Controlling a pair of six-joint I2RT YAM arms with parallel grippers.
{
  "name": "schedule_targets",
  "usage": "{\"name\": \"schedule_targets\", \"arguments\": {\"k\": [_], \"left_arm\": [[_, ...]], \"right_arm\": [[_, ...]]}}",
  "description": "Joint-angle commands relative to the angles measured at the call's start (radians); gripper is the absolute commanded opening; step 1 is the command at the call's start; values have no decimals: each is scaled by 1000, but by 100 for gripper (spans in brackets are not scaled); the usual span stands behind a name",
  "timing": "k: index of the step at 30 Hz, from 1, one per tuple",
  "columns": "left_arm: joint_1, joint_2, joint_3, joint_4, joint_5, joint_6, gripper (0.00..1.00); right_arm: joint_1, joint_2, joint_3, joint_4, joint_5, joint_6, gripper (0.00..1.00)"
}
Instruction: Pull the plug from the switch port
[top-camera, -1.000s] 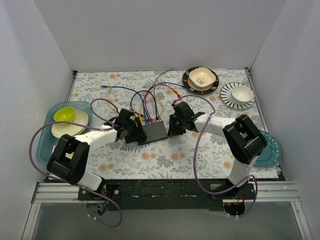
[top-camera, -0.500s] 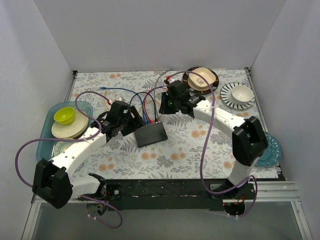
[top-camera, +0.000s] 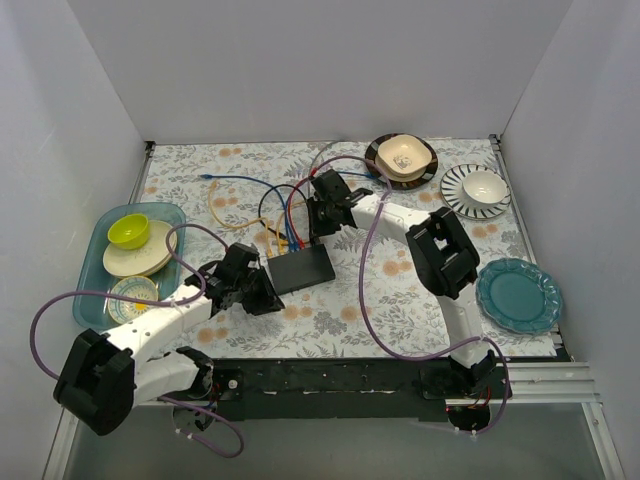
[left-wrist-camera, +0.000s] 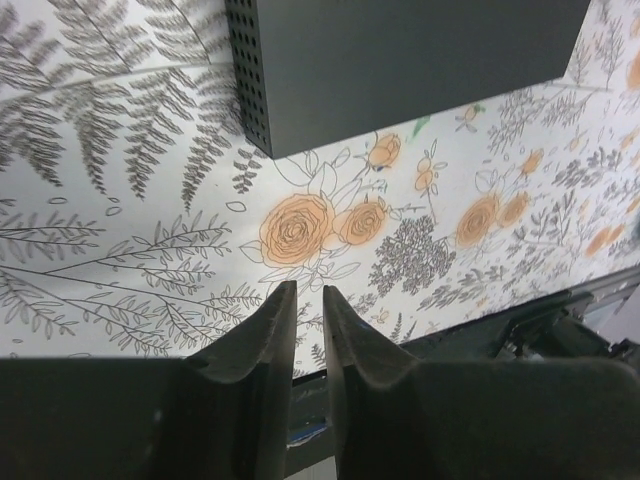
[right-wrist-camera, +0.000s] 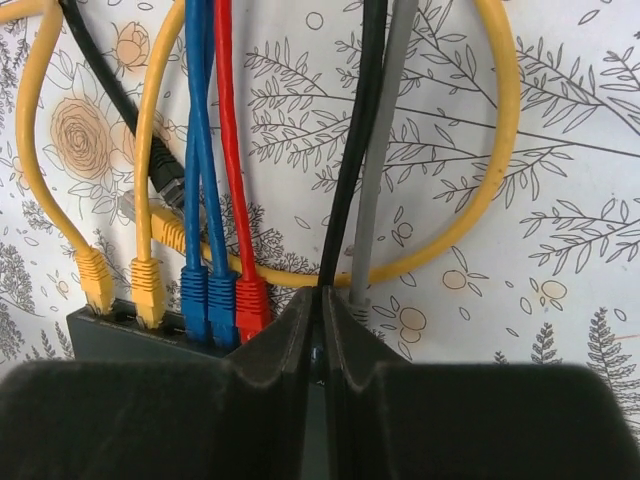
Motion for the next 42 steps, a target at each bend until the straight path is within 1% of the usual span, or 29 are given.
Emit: {"name": "schedule_targets", "arguments": {"k": [1,5,6,7,10,12,13,14,20,24,29,31,33,34,37,38,39,40,41,42], "left_arm": [[-18,11,-40,80,86,6,16],[-19,115,-49,134,102,10,14],[-19,170,-46,149,100,7,14],[-19,195,-37,154,96,4,13],[-18,287,-5,155,53,-13,14],[-16,324,14,157,33,-19,14],[-16,366,40,154,17,-22,15],[-16,387,55,149,8,-25,15],[28,537,181,109,-10,-20,17],[90,609,264,104,5,-4,17],[153,686,371,83,22,19,18],[176,719,426,72,13,30,18],[202,730,456,49,-1,39,18],[212,729,475,43,-9,41,18],[268,701,480,31,-38,52,18],[293,694,477,23,-46,56,18],[307,689,477,19,-52,59,18],[318,680,473,11,-62,61,17],[332,654,454,8,-64,61,17],[332,640,445,6,-64,56,17]], "right_arm": [[-1,-17,-10,-14,-10,-21,16],[-3,-72,-108,-16,-13,-21,16],[-3,-106,-171,-2,-13,-21,15],[-3,-124,-198,7,-14,-18,15],[-3,-187,-313,27,-23,-4,16],[-1,-227,-358,38,-42,10,16],[1,-241,-405,47,-46,13,15],[2,-253,-424,50,-60,17,12],[48,-390,-605,95,-94,85,12],[99,-450,-670,132,-128,145,12],[163,-428,-656,132,-140,161,12],[172,-410,-625,109,-142,158,12],[174,-422,-598,69,-99,154,12],[171,-436,-564,53,-38,146,11],[110,-494,-506,23,21,119,11],[53,-506,-493,21,26,112,11],[22,-520,-480,23,27,99,11],[-10,-517,-466,23,33,91,11],[-72,-511,-425,23,33,88,10],[-103,-481,-403,27,27,85,10]]}}
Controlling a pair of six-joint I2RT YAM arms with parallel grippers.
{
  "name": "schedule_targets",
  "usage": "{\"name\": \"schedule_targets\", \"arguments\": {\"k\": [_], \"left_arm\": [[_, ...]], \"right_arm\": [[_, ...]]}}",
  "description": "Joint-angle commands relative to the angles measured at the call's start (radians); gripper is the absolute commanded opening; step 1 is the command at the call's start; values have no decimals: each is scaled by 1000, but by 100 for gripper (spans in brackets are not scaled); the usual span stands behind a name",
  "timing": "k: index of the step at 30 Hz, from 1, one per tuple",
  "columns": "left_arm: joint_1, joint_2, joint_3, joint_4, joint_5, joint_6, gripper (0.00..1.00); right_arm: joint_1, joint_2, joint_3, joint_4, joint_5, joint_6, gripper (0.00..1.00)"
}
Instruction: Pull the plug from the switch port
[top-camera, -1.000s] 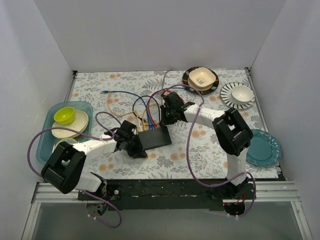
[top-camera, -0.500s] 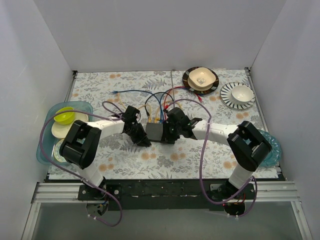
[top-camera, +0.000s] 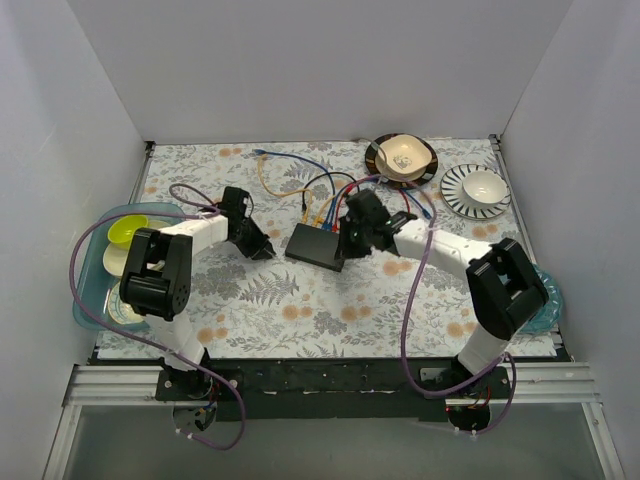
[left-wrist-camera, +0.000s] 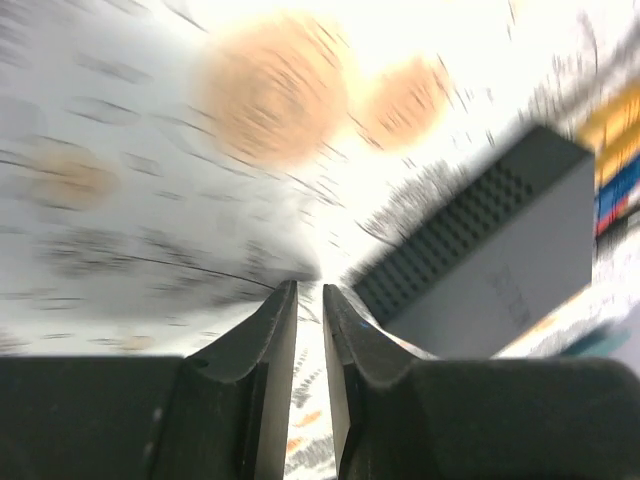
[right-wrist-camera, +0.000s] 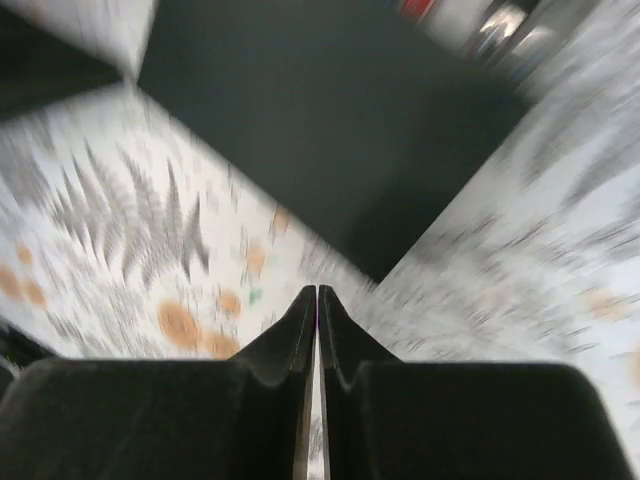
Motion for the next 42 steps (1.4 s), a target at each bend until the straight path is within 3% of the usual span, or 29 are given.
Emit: {"name": "schedule_targets", "arguments": {"k": [1,9,15,22,30,37,42], "left_arm": [[38,-78,-46,-54,-127,21,17],[-60,-233,-208,13,11,-58,18],[-173,-245,-245,74,74,-91,17],[-183,-159,-245,130,103,-99,19],[-183,68,-123,156,155,-95,22],[-181,149,-24,147,155,-79,24],[-164,183,46,107,135,-62,27]], "right_arm": [[-172,1,149,5,38,-47,10],[-252,388,573,-91,27,-124,9],[-255,511,634,-100,4,-130,8],[-252,462,476,-79,-10,-139,8],[-159,328,238,-27,-56,-119,8],[-42,233,68,100,-173,54,8],[56,236,86,137,-226,143,8]]}}
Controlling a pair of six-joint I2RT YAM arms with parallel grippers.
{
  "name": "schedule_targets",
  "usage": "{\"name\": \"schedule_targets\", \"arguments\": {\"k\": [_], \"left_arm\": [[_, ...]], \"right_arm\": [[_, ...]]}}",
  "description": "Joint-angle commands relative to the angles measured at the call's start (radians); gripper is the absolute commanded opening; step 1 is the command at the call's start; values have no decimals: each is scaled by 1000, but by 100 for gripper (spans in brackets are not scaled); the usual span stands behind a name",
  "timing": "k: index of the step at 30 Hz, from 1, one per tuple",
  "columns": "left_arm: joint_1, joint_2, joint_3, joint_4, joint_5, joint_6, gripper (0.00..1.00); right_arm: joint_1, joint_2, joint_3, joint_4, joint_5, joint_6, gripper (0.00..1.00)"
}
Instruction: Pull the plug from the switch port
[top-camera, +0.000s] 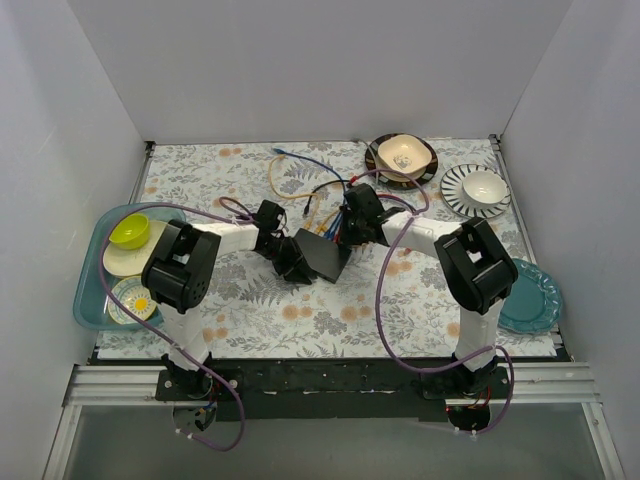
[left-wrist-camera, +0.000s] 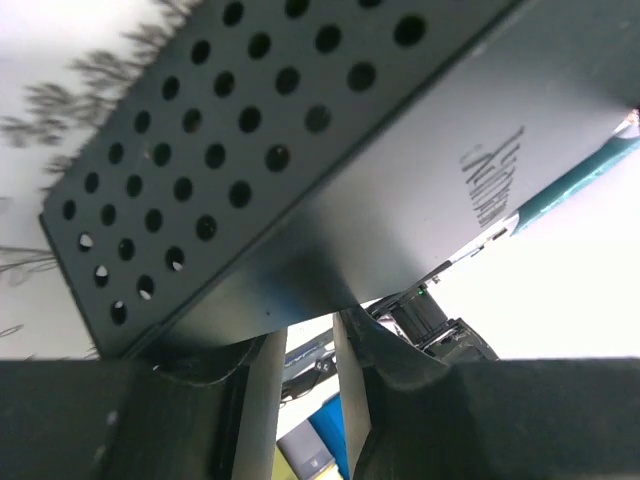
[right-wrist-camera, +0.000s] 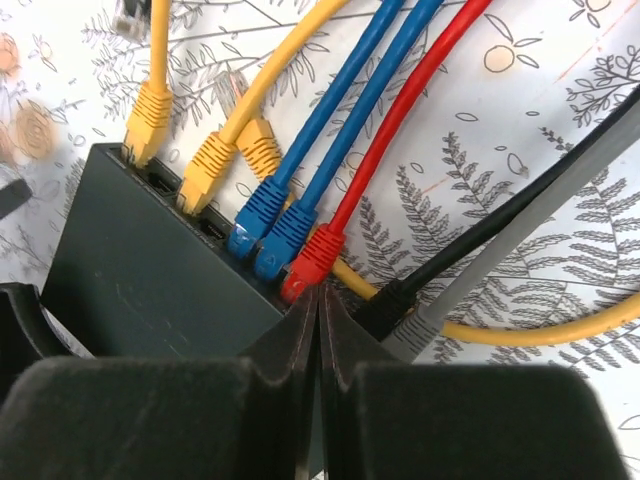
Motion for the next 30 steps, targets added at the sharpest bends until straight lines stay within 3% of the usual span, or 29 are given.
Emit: {"name": "schedule_targets", "arguments": {"k": [1,12,19,23,24,27,30], "left_arm": [[23,85,80,61,-212,24,27],[154,-19,63,-22,-315,68,28],[220,-202,-18,-84,-429,96,27],[227,-362,-11,-97,-511,114,31],[230,-389,-3,-100,-538,123,34],[235,-434,26,-111,-565,128,39],[235,-406,40,-114,-554,127,40]], "right_arm": [[206,24,-6,-57,-320,152,8],[306,112,44,-41,-394,225,4],[295,68,112,-182,-253,135,4],[272,-72,101,-209,-156,112,18],[269,-93,101,-217,-123,92,28],[269,-161,97,-246,-87,64,43],[266,-206,78,-258,-44,49,44]]}}
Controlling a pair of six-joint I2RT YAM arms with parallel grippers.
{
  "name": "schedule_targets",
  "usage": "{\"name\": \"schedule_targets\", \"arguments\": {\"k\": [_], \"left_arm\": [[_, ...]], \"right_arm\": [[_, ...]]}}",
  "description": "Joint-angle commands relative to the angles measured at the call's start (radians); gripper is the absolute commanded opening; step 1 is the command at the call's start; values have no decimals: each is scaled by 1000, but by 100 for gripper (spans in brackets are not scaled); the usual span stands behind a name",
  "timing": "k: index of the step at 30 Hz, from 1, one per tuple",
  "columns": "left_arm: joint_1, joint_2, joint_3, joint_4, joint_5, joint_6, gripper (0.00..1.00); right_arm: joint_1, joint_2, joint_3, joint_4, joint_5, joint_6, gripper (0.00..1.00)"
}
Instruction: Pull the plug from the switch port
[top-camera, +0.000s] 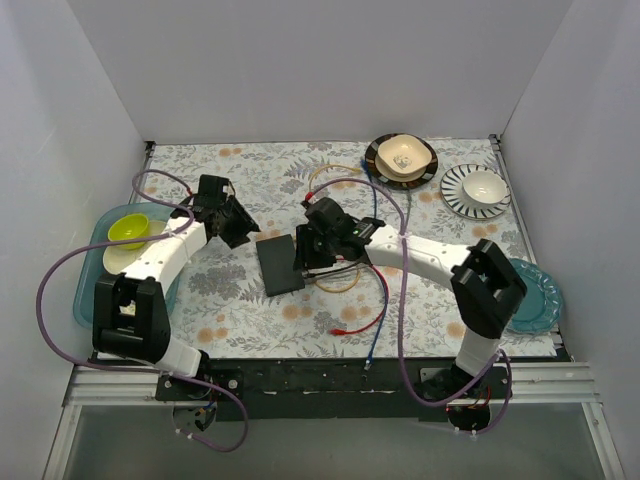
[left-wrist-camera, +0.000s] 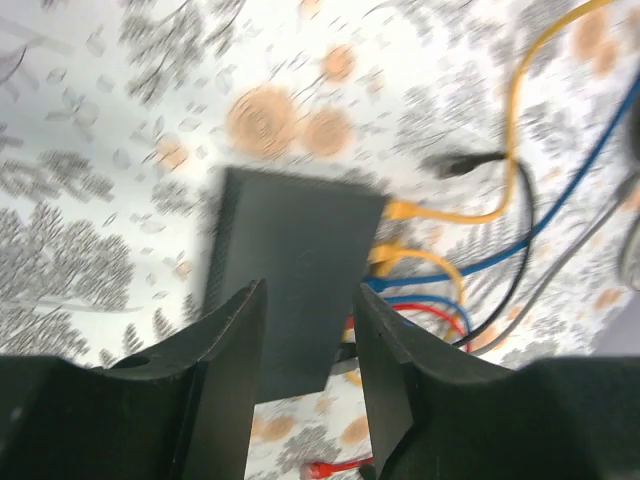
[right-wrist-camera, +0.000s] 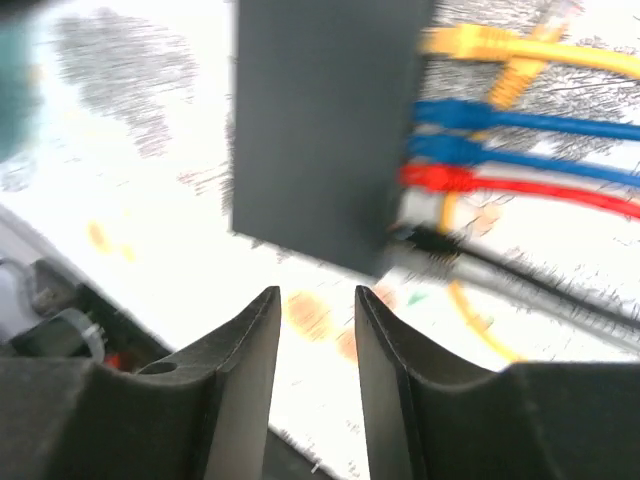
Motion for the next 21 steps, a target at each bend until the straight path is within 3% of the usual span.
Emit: {"name": "schedule_targets", "arguments": {"k": [1,5,10,15,17,21], "left_arm": [[-4,9,39,49,-29,2,40],[-5,-6,-16,56,34,-25,40],[-55,-190,-166,72,86,-70,34],[-184,-293,-309,82,103,-139,18],[-259,-341,-350,105,105,-166,14],[-295,-395,-415,105,97,-206,3]], "right_arm": [[-6,-96,-6,-54,24,-58,44],[-72,-58,81,-76,9,-110,42],[-178,121,269,-80,-57,-150,27],[-217,338,563,-109,-158,-168,21],[-218,446,646,-143,-187,-164,21],[-218,548,728,-125,-259,-133,20]]}}
